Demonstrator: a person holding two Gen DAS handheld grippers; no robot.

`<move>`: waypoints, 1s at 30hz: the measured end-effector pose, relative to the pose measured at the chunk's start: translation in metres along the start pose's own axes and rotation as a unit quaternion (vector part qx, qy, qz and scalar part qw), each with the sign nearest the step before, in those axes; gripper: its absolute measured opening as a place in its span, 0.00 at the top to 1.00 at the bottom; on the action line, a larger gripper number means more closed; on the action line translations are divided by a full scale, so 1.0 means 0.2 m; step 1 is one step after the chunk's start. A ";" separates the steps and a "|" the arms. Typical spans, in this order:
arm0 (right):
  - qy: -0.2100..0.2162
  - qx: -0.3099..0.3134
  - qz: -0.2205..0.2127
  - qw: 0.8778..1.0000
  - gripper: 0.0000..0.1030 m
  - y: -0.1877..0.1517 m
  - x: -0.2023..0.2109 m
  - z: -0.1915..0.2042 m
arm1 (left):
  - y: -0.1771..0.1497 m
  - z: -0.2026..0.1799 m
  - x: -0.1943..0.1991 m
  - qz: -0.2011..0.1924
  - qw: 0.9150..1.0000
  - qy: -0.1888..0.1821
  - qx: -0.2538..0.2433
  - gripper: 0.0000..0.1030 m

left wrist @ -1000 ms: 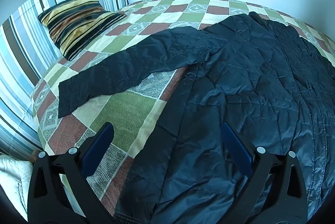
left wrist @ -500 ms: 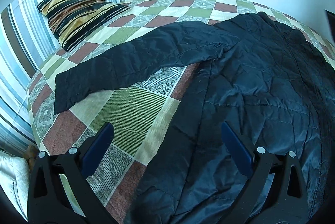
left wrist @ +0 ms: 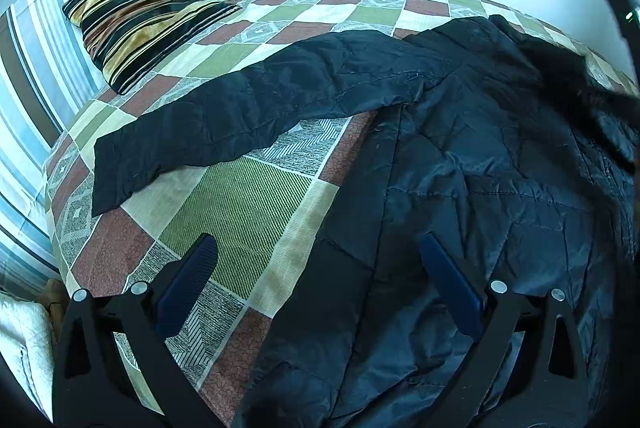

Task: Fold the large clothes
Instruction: 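Lift the sleeve and fold it across the jacket body with the right gripper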

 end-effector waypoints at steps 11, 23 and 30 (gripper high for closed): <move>0.060 0.036 0.031 0.997 0.50 -0.14 0.07 0.13 | 0.00 -0.02 0.00 0.001 1.000 -0.001 -0.002 0.02; -0.043 -0.124 0.021 0.991 0.75 -0.15 0.08 -0.78 | 0.00 -0.04 0.03 -0.006 1.000 0.002 -0.009 0.02; -0.093 -0.190 0.120 0.970 0.76 -0.37 -0.33 -1.17 | 0.01 -0.05 0.02 -0.002 1.000 0.009 -0.010 0.02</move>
Point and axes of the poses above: each gripper's, at about its wrist camera, not at the fingertips, and x roughly against the way its jaws point, z to its left, y to its top, the point moved 10 cm from there along -x, roughly the way its jaws point, and after that the axes turned 15 degrees about -y, right-handed, at the moved point
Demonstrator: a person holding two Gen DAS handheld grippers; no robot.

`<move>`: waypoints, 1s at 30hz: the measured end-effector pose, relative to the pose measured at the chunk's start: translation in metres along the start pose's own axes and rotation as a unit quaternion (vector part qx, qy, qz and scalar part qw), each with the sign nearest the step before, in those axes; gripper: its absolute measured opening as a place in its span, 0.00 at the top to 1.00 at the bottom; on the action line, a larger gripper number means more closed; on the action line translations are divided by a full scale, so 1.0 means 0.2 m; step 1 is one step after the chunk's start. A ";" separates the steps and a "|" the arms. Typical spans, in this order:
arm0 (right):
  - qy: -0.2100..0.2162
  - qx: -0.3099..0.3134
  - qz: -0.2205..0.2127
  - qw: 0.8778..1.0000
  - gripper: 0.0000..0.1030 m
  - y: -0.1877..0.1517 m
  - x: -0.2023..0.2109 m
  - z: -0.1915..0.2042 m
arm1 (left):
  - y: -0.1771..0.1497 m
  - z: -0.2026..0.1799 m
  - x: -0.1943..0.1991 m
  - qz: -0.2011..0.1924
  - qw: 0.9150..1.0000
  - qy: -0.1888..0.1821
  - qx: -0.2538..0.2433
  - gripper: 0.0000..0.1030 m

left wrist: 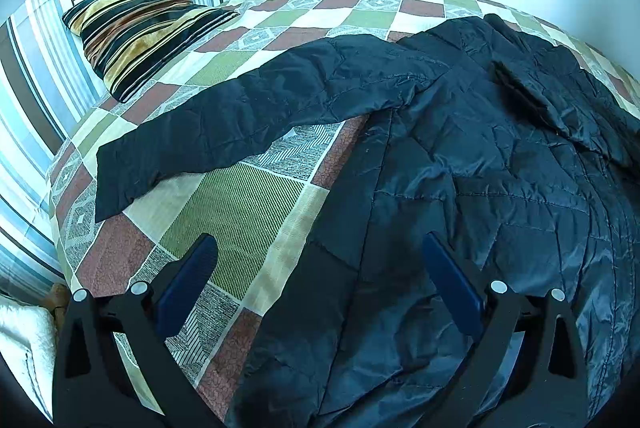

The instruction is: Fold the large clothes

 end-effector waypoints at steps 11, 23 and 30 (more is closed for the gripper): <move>-0.003 -0.001 0.003 1.000 0.76 -0.05 -0.07 0.00 | 0.01 -0.01 -0.01 0.003 1.000 0.005 -0.006 0.02; 0.015 -0.001 -0.019 1.000 0.62 -0.19 0.10 0.02 | 0.01 0.00 -0.01 0.001 1.000 0.004 -0.003 0.02; -0.004 0.013 -0.025 1.000 0.61 -0.25 0.00 0.05 | 0.01 -0.01 0.00 0.001 1.000 0.005 -0.003 0.02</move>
Point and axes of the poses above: each gripper's, at about its wrist camera, not at the fingertips, and x roughly against the way its jaws point, z to its left, y to its top, the point moved 10 cm from there along -x, roughly the way its jaws point, and after that the axes turned 15 degrees about -y, right-handed, at the moved point
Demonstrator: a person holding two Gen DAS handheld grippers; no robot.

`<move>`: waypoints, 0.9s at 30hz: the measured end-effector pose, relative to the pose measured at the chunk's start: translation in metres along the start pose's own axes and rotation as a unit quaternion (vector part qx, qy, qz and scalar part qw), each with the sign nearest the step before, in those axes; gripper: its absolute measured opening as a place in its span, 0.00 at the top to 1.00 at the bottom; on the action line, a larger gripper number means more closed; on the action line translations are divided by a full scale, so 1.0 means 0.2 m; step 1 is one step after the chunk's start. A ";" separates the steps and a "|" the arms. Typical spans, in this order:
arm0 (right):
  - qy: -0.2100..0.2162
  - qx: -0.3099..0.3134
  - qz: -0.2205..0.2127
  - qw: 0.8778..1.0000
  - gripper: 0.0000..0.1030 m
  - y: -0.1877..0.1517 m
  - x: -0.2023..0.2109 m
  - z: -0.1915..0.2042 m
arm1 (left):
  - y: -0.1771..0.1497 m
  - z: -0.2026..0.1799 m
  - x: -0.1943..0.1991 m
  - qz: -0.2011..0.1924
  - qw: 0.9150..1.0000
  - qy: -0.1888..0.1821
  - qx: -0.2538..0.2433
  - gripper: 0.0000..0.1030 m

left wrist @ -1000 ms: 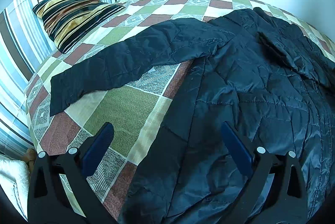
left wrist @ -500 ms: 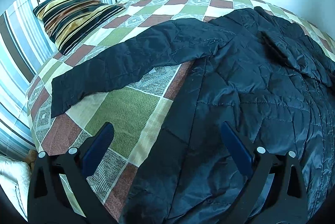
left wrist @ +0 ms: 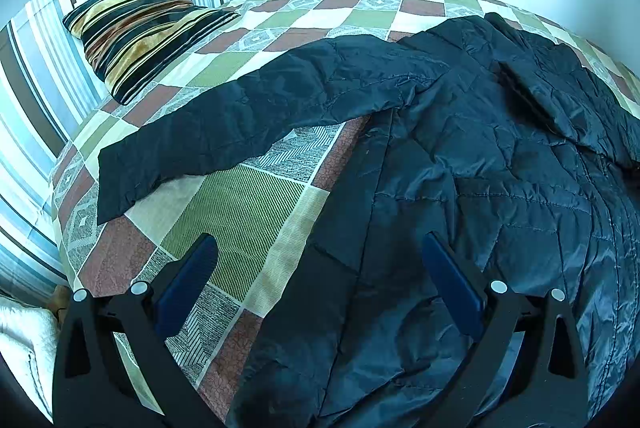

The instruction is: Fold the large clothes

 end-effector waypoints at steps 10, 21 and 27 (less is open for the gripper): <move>0.004 -0.005 -0.016 1.000 0.61 0.00 0.01 -0.01 | 0.02 0.06 0.05 -0.010 1.000 0.000 0.011 0.02; 0.000 -0.002 -0.027 1.000 0.60 -0.01 0.02 0.00 | 0.02 0.41 0.11 -0.021 0.997 0.053 0.057 0.02; -0.002 0.001 -0.031 1.000 0.58 -0.01 0.02 0.00 | -0.02 0.65 0.10 -0.018 0.992 0.077 0.099 0.02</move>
Point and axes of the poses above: each gripper's, at about its wrist camera, not at the fingertips, and x roughly against the way its jaws point, z to its left, y to its top, the point moved 10 cm from there along -x, roughly the way its jaws point, and after that the axes turned 15 degrees about -y, right-handed, at the moved point
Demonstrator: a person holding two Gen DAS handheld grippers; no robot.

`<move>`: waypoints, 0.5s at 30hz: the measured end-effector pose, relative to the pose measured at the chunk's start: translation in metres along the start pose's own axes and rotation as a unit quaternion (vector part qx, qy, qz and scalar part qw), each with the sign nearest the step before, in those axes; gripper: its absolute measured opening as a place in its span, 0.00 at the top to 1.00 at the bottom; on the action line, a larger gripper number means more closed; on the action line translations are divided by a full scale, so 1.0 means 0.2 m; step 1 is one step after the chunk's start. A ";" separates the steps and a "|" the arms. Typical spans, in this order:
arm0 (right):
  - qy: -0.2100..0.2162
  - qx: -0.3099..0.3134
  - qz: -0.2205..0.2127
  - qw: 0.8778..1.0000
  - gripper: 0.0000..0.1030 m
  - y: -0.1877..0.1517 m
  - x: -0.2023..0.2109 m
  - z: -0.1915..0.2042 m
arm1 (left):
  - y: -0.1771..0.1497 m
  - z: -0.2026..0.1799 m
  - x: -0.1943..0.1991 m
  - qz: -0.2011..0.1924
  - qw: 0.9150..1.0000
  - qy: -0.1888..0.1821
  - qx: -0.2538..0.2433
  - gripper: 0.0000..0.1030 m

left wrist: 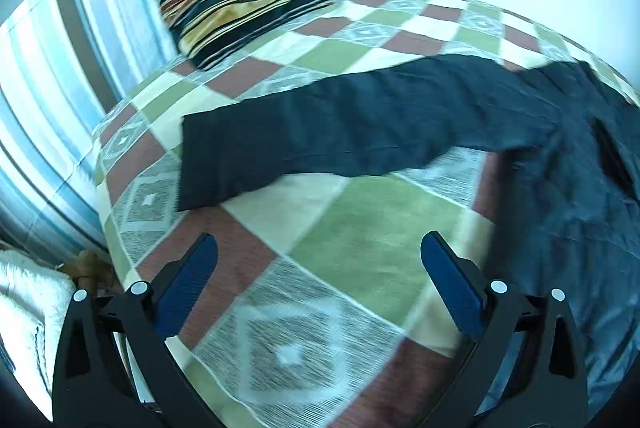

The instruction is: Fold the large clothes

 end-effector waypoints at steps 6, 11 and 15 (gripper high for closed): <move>0.003 0.001 -0.003 1.000 0.56 0.01 0.01 0.00 | 0.03 0.23 -0.04 -0.005 0.999 0.018 0.045 0.02; 0.004 0.008 -0.006 1.000 0.50 0.01 0.02 0.01 | 0.07 0.37 -0.07 -0.014 0.997 0.018 0.075 0.02; 0.004 0.010 -0.009 1.000 0.48 0.01 0.02 0.01 | 0.12 0.49 -0.09 -0.018 0.994 0.025 0.104 0.02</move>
Point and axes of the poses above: each gripper's, at about its wrist camera, not at the fingertips, and x roughly against the way its jaws point, z to its left, y to its top, the point moved 10 cm from there along -x, roughly the way its jaws point, and after that the axes turned 15 degrees about -y, right-handed, at the moved point
